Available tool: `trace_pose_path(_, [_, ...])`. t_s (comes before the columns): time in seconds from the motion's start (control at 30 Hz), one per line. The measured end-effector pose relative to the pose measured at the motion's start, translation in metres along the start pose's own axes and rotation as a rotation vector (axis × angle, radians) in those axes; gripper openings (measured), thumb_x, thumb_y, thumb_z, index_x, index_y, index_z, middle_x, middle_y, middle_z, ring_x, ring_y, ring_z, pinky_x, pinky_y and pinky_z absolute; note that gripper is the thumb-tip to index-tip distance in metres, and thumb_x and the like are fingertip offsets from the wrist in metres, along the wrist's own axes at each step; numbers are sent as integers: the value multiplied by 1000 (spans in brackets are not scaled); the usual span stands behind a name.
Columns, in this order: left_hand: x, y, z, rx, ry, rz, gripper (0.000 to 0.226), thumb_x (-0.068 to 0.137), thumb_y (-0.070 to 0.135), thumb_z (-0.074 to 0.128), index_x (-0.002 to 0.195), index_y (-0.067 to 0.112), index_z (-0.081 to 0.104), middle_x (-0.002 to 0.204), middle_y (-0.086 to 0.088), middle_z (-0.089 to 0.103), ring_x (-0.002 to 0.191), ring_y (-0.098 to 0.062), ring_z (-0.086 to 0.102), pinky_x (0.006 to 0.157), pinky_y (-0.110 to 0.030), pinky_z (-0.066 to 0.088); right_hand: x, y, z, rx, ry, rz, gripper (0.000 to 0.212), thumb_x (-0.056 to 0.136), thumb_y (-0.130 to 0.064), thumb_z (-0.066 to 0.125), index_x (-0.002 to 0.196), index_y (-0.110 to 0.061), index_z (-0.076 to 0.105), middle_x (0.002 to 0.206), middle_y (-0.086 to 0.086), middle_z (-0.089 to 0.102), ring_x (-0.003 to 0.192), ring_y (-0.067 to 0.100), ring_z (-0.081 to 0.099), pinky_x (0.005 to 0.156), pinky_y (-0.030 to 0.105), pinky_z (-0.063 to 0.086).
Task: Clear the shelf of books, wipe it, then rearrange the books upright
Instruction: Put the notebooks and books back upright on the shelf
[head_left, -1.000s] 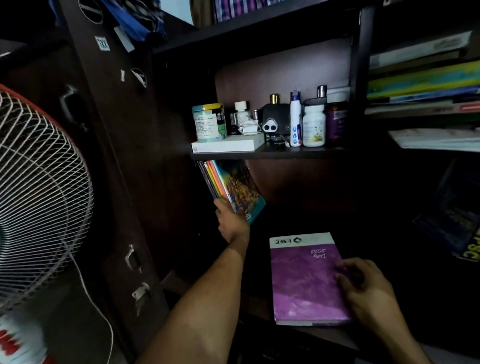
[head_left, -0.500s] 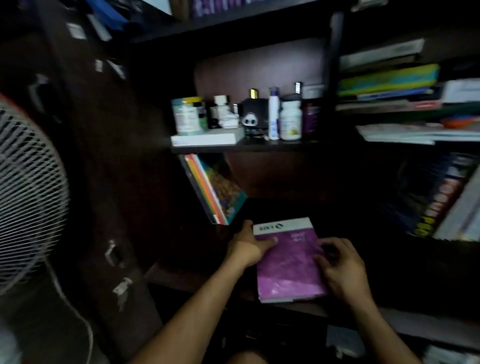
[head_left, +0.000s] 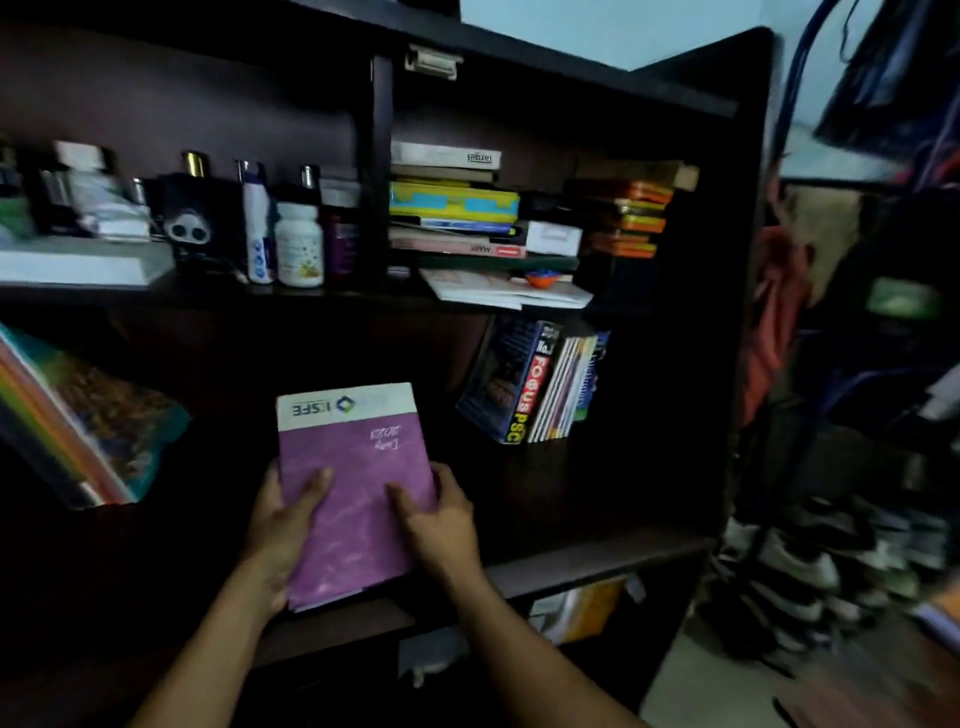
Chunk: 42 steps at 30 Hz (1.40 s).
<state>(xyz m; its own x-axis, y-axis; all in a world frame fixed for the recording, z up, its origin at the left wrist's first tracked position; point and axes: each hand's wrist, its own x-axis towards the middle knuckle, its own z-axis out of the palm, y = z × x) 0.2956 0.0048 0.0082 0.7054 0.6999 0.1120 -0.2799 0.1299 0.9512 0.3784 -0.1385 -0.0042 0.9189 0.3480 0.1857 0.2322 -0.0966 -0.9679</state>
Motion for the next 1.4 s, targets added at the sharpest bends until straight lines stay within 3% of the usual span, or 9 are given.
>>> trace_pose_path(0.1, [-2, -3, -3, -4, -80, 6, 58, 87, 35, 77, 138, 26, 50, 128, -6, 66, 112, -28, 66, 93, -44, 55, 0, -2, -16, 94, -115, 94, 49, 74, -54, 83, 108, -24, 65, 107, 2, 76, 99, 20, 73, 92, 46, 59])
trace_pose_path(0.2, [-2, -2, 1, 69, -231, -26, 63, 81, 55, 76, 135, 35, 50, 123, 6, 67, 104, -13, 69, 82, -33, 56, 5, -2, -40, 55, -61, 62, 32, 86, -35, 79, 107, -19, 61, 106, 6, 75, 98, 22, 72, 90, 46, 59])
trace_pose_path(0.4, [2, -22, 22, 987, -534, 126, 68, 97, 53, 54, 155, 44, 20, 145, 16, 49, 129, -10, 46, 106, -34, 42, 12, 0, -69, -22, 446, -56, 35, 100, -25, 59, 125, -12, 37, 106, 1, 63, 90, 20, 65, 80, 28, 54])
trace_pose_path(0.53, [2, -24, 42, 1382, -581, 214, 66, 102, 56, 41, 159, 41, 11, 160, 17, 23, 143, -15, 24, 117, -36, 26, 19, 8, -77, 56, 528, -89, 36, 99, -31, 60, 123, -19, 36, 104, -6, 61, 88, 10, 65, 67, 14, 52])
trace_pose_path(0.8, [7, -43, 134, 1430, -572, 265, 93, 89, 46, 46, 160, 24, -9, 167, -5, 11, 150, -28, 19, 120, -43, 20, 48, 17, -71, -144, 354, -255, 47, 97, -31, 64, 131, -31, 33, 121, 0, 66, 103, 17, 68, 86, 34, 58])
trace_pose_path(1.0, [19, -51, 134, 1403, -552, 297, 85, 96, 35, 48, 161, 22, -7, 168, 0, 14, 148, -27, 25, 119, -41, 23, 58, 13, -72, -187, 243, -200, 51, 88, -22, 63, 130, -34, 37, 102, -1, 69, 82, 17, 68, 73, 37, 56])
trace_pose_path(1.17, [23, -55, 127, 1290, -551, 343, 84, 97, 32, 51, 160, 32, -4, 166, 9, 18, 147, -22, 27, 116, -38, 26, 48, 13, -75, -87, 404, -194, 40, 88, -23, 58, 126, -32, 50, 85, 2, 66, 57, 11, 59, 58, 38, 55])
trace_pose_path(1.3, [28, -58, 129, 1294, -476, 332, 68, 102, 34, 47, 160, 28, 12, 160, 1, 32, 142, -22, 37, 112, -35, 33, 35, 22, -85, -24, 556, -210, 28, 94, -19, 53, 116, -32, 43, 98, 2, 65, 83, 17, 66, 73, 43, 57])
trace_pose_path(1.4, [39, -53, 151, 1392, -347, 317, 51, 103, 36, 45, 151, 22, 36, 142, -5, 52, 121, -24, 57, 89, -32, 47, 31, 23, -95, -33, 588, -213, 41, 98, -7, 53, 108, -42, 36, 102, -6, 63, 88, 8, 64, 75, 31, 56])
